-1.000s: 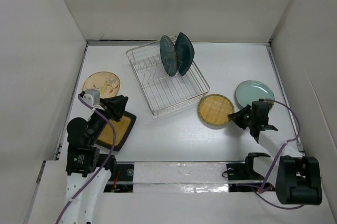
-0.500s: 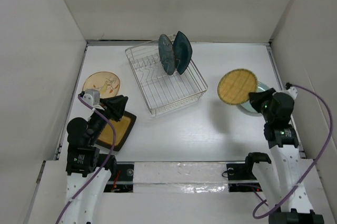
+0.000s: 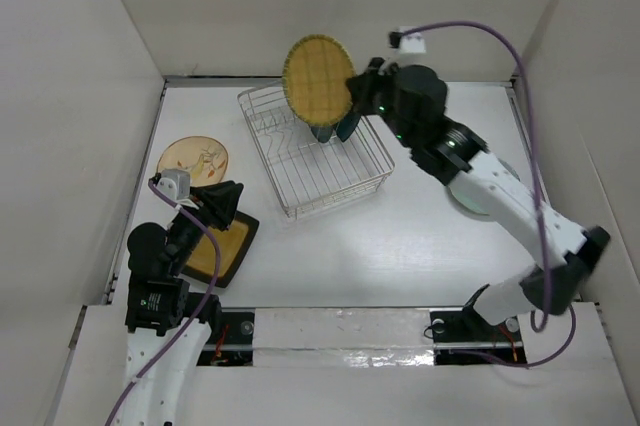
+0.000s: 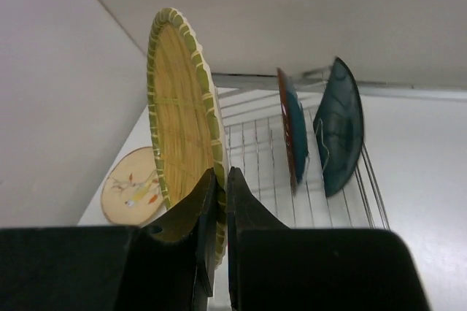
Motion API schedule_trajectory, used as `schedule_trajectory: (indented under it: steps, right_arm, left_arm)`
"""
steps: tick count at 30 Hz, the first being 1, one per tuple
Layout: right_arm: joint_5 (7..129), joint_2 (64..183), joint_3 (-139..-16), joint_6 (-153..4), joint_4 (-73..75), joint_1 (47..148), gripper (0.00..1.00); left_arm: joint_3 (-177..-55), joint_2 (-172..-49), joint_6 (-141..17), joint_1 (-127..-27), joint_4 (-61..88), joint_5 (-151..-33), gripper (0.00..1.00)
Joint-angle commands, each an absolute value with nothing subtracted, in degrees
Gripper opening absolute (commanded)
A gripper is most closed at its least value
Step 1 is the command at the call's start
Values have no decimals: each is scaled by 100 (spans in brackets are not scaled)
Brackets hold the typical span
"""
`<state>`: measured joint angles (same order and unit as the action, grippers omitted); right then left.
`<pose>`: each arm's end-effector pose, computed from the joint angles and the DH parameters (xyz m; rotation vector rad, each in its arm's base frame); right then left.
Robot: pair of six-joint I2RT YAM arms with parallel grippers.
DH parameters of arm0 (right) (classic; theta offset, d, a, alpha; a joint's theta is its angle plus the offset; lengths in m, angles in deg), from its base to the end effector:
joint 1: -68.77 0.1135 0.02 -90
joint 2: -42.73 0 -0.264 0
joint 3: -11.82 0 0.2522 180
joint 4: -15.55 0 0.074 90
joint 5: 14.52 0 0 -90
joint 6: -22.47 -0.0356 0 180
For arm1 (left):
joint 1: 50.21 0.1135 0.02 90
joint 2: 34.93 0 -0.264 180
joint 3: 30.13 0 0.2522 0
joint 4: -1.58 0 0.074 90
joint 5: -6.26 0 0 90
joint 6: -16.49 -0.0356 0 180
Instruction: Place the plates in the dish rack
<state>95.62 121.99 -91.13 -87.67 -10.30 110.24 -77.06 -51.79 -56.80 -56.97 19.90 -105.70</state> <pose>0.2397 0.1955 0.4702 -0.0274 1.6336 0.5486 0.0882 -0.0239 0.3382 0.2065 1.3918 -0.6022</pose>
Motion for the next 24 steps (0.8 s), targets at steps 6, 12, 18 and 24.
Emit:
schedule_trajectory:
  steps: [6, 12, 18, 24]
  right_arm:
    - [11458, 15107, -12347, -6826, -1368, 11315, 0]
    - [12320, 16295, -12930, -6121, -929, 11499, 0]
    - [12452, 16762, -12938, -5945, -665, 11500, 0]
    - [12268, 17087, -12640, -6163, -603, 11561, 0]
  left_arm:
    - [-7844, -5303, -5752, -5733, 1816, -10545, 22]
    - [-7844, -5356, -5760, -5733, 1824, -10571, 22]
    - [-7835, -5462, -5752, -5733, 1824, -10598, 22]
    - [-7844, -5541, -5760, -5733, 1816, -10598, 22]
